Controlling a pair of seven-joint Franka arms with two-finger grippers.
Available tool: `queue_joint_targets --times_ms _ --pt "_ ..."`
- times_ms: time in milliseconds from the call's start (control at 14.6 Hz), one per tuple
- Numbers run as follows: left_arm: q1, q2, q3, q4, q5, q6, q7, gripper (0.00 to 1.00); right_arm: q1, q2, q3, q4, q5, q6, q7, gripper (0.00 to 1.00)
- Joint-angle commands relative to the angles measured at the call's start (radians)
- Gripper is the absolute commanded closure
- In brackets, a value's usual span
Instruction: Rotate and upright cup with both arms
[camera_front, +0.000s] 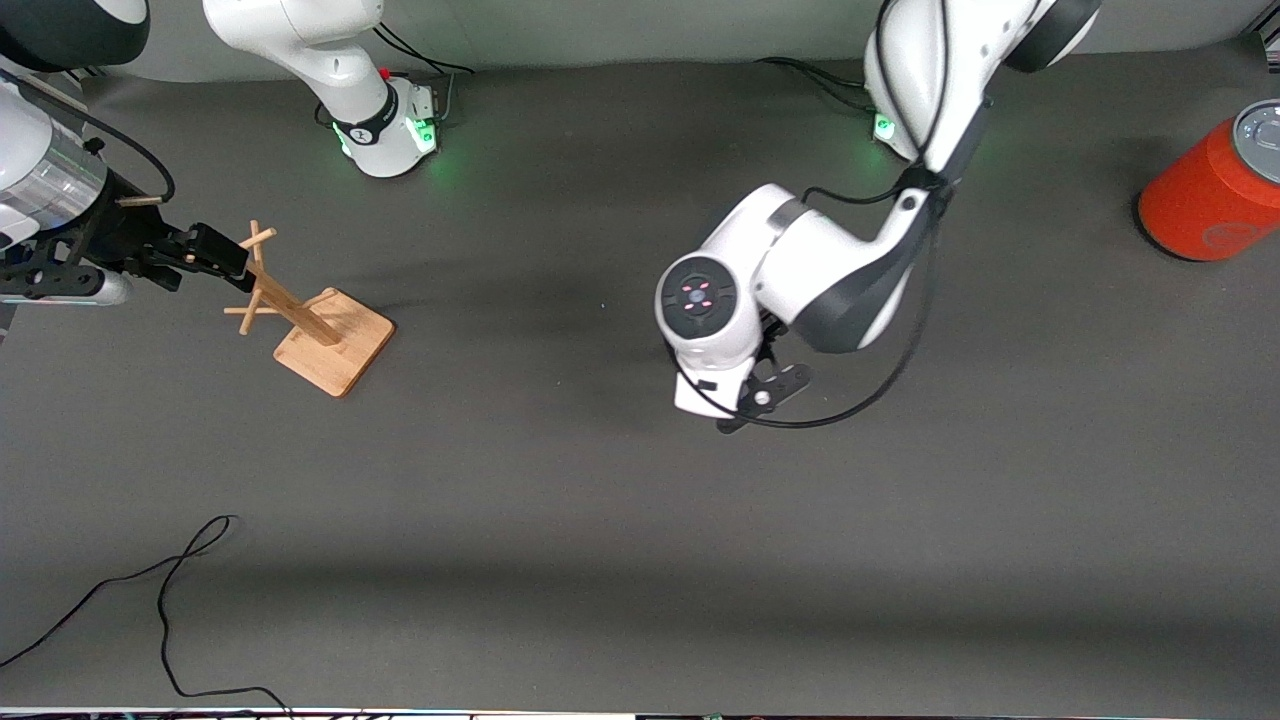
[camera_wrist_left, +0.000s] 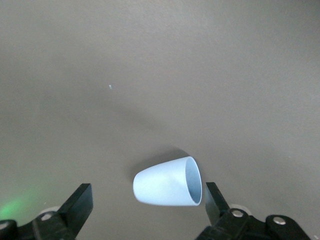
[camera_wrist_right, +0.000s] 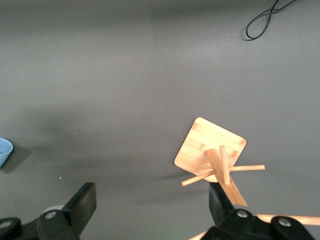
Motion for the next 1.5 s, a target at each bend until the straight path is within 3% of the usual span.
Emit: queue_joint_targets --times_ms 0,410,1161,1298,1434 --pt "-0.052 0.088 0.013 0.058 0.073 0.006 -0.02 0.0 0.002 -0.027 -0.011 -0.05 0.009 0.016 -0.03 0.0" --pt "-0.115 0.198 0.022 0.049 0.139 0.013 -0.055 0.0 -0.001 -0.022 -0.045 -0.072 -0.009 0.021 -0.076 0.0" --pt "-0.144 0.198 0.018 0.015 0.087 -0.106 -0.124 0.01 0.007 -0.028 -0.043 -0.116 -0.015 0.075 -0.078 0.0" --pt "-0.146 0.198 0.018 0.014 0.087 -0.111 -0.134 0.07 0.007 -0.028 -0.043 -0.118 -0.015 0.081 -0.078 0.0" --pt "-0.146 0.2 0.018 0.012 0.075 -0.111 -0.157 0.35 0.007 -0.028 -0.042 -0.116 -0.015 0.079 -0.079 0.0"
